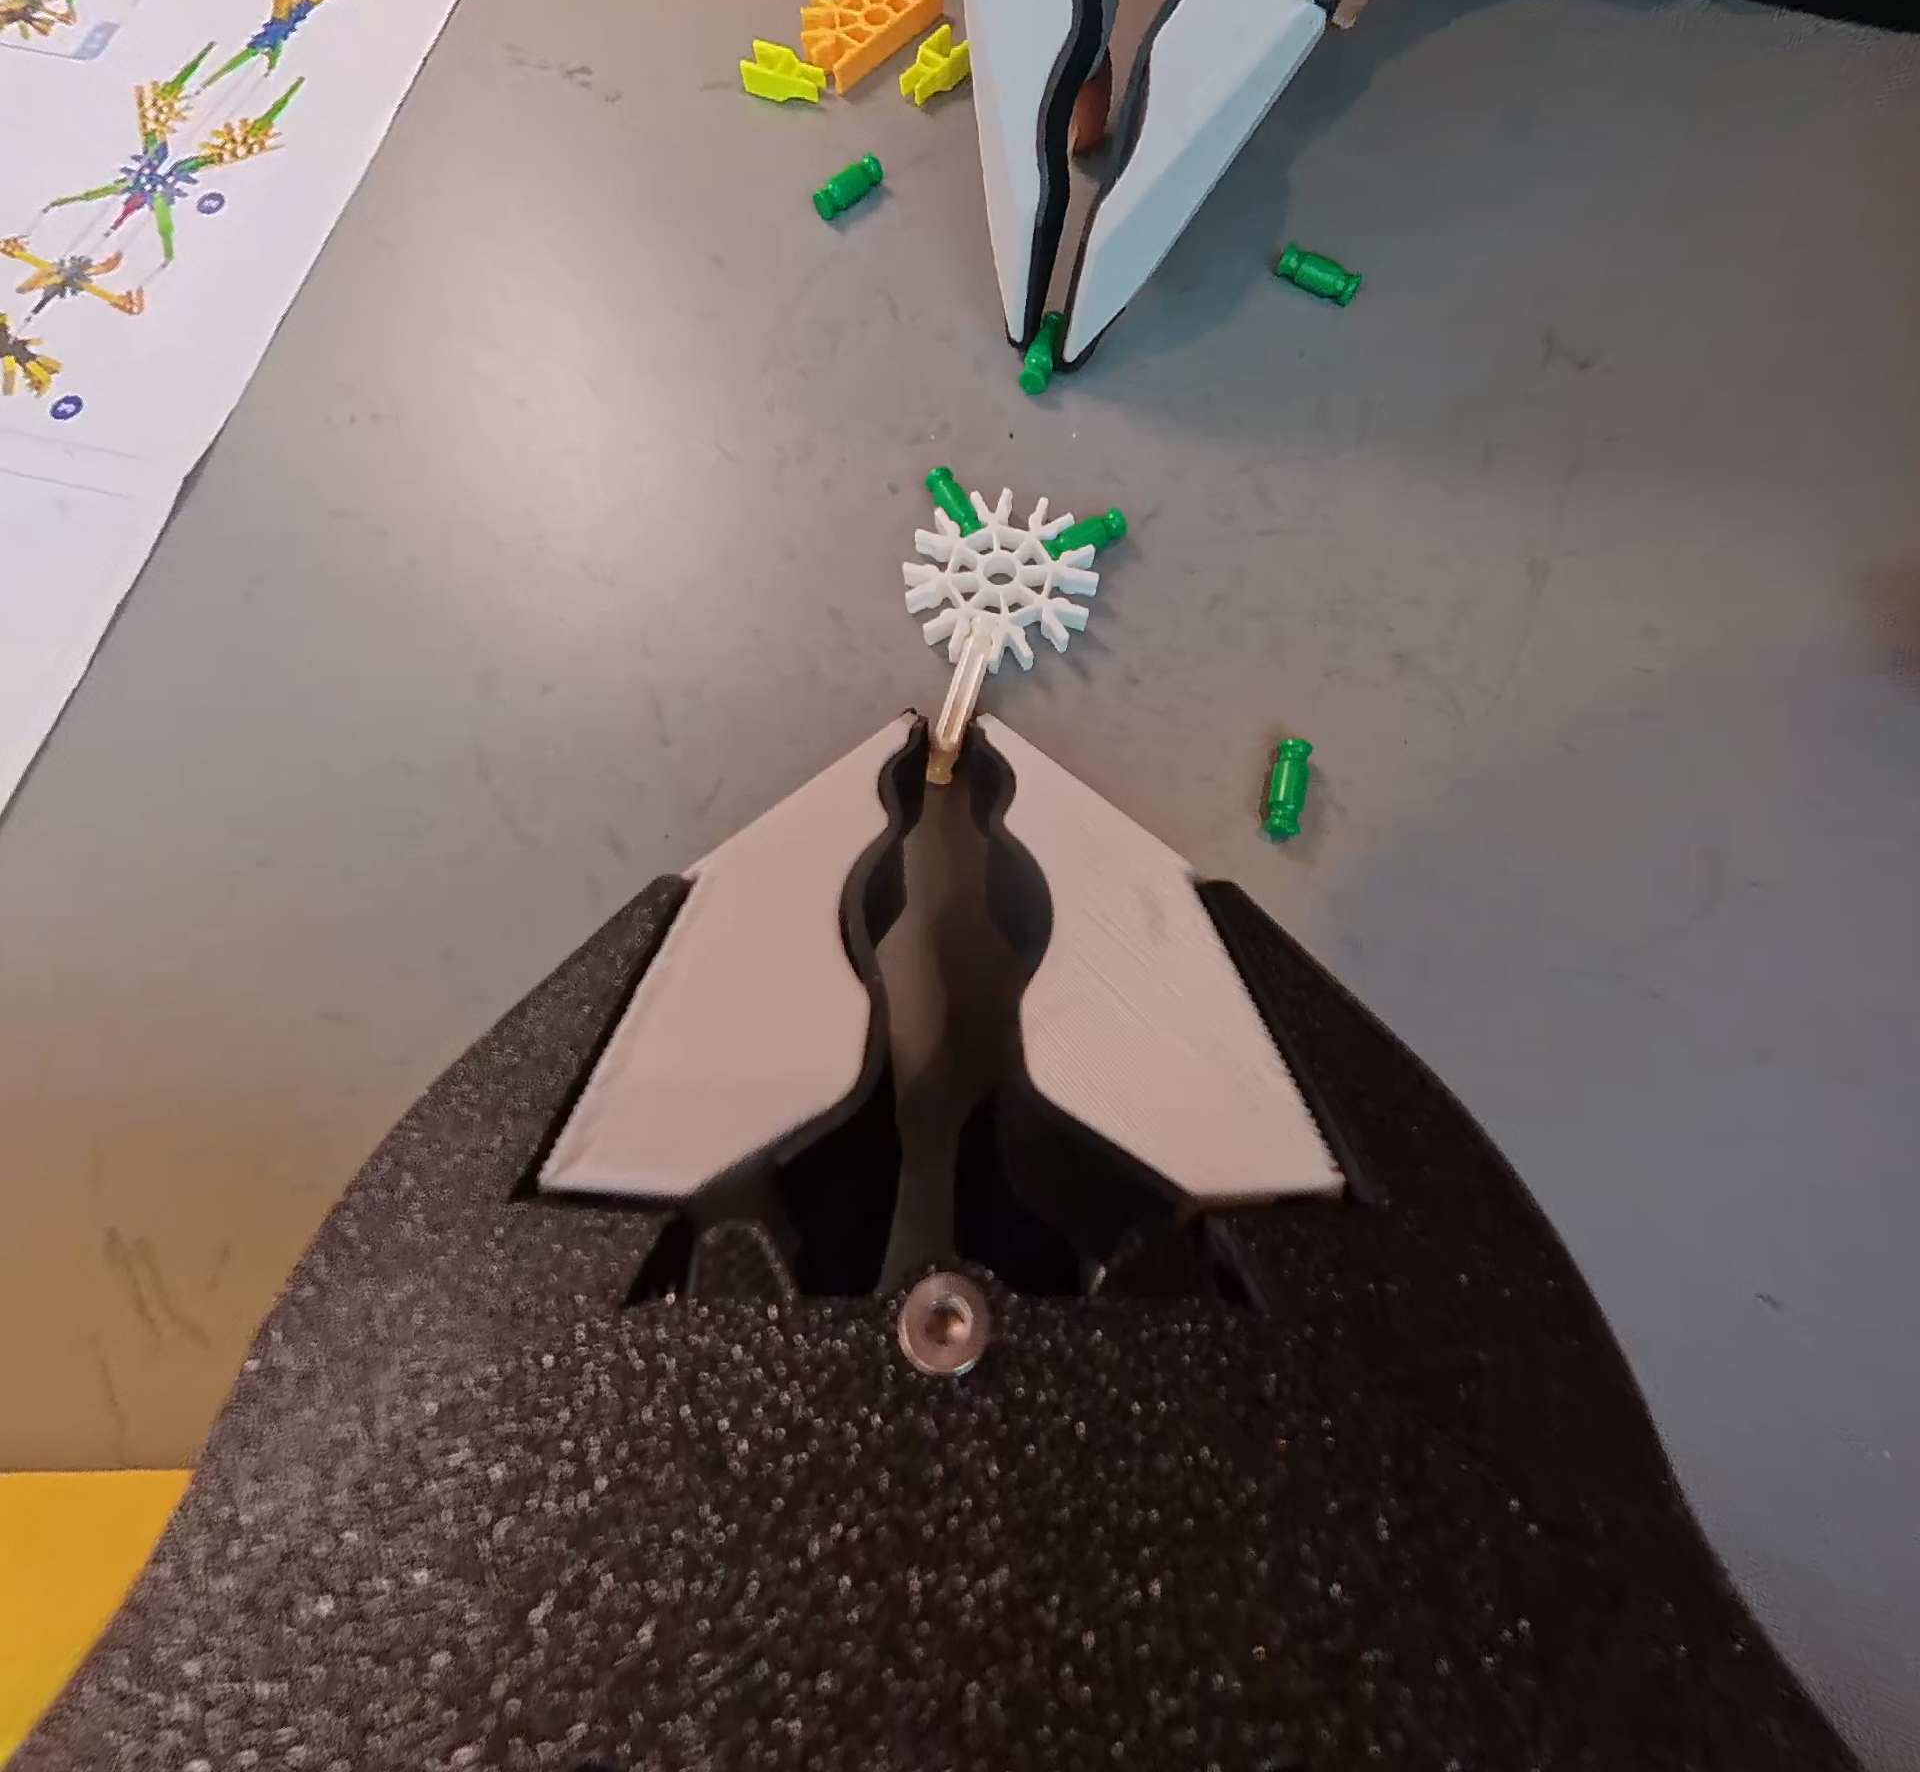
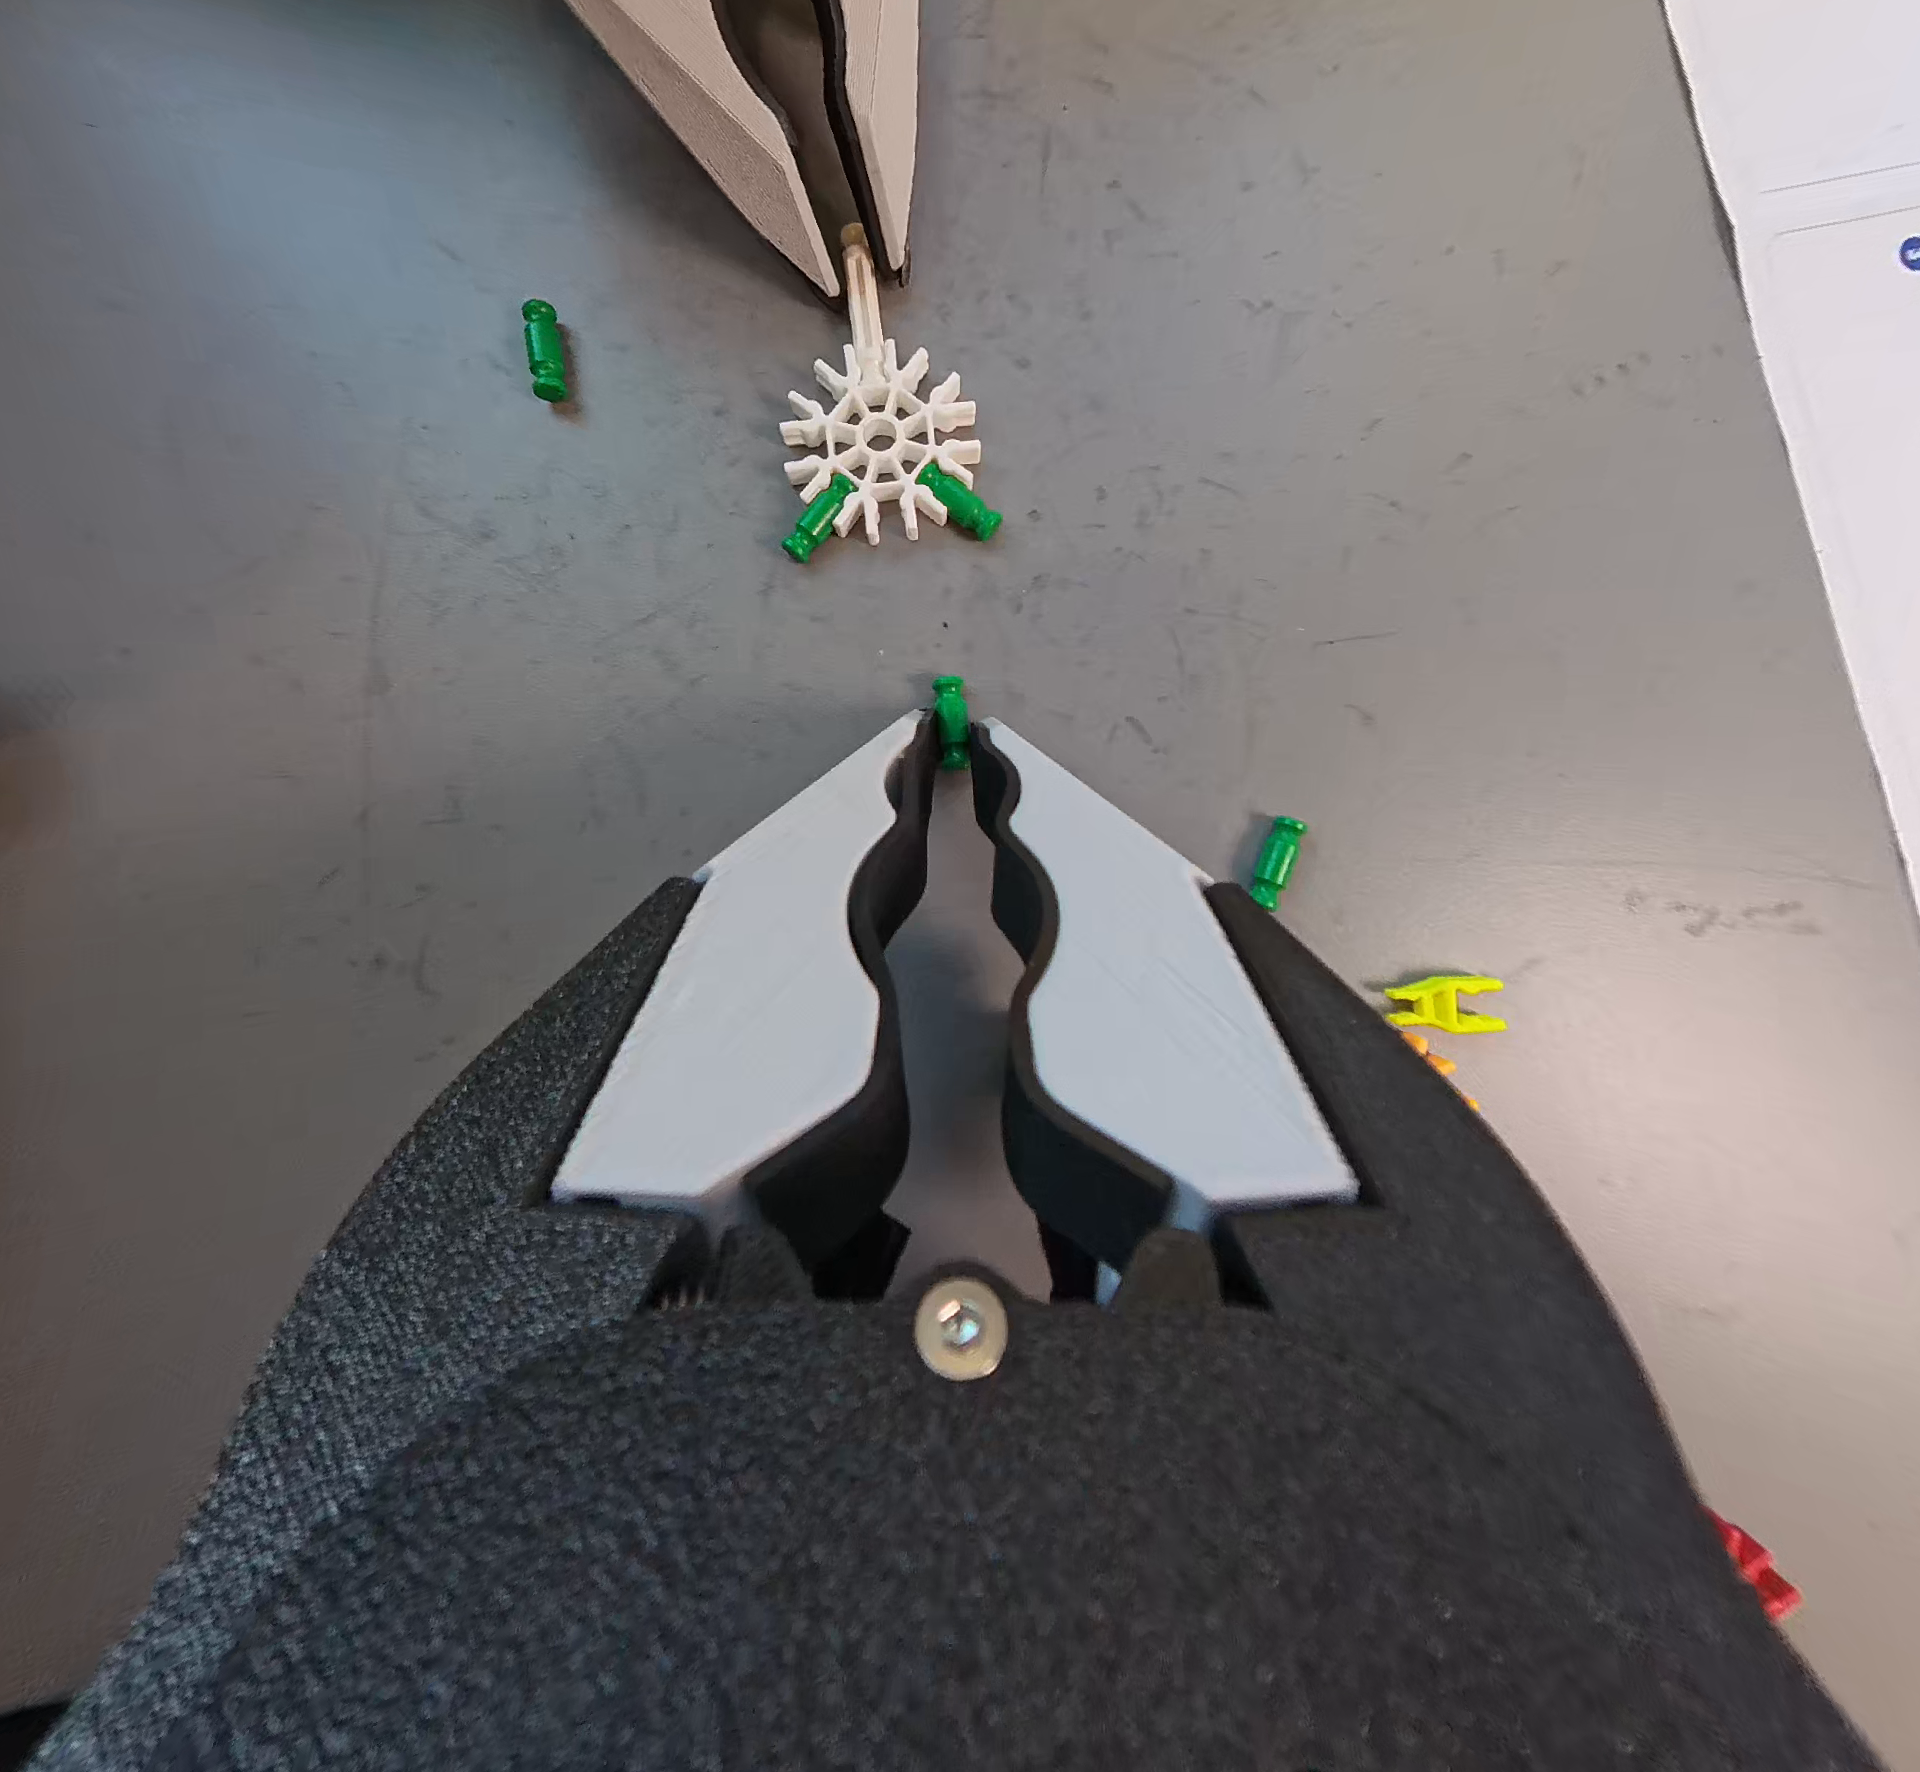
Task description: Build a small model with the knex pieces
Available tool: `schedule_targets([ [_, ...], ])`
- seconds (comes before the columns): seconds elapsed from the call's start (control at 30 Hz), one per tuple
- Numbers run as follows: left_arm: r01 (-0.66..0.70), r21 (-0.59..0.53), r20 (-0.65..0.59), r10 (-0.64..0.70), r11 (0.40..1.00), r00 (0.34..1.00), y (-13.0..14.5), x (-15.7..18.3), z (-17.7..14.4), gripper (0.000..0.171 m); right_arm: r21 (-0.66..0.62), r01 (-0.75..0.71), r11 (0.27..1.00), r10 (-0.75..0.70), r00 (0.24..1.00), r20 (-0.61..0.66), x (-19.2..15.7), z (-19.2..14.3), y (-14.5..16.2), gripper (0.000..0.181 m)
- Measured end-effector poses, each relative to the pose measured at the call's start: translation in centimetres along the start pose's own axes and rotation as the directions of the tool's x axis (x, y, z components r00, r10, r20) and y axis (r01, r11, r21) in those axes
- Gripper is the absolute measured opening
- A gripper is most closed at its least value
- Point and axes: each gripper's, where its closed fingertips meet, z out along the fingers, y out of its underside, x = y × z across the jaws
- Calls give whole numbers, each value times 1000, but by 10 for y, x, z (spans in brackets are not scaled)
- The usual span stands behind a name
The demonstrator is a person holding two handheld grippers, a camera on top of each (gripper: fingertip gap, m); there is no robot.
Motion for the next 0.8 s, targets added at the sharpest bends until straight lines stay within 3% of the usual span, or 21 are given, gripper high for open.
schedule_targets([
  [0.3,-30,1,-95,29,1000,995,0,0,1,9,15,32,999,-31,999,-8,0,0,0,5],
  [0.5,-13,-1,-25,13,1000,1000,0,-8,0,22,22,26,999,-25,999,-26,0,-1,0,5],
  [0.8,34,0,49,-34,999,998,7,-14,-7,20,34,35,999,-33,998,-49,1,-1,0,6],
])
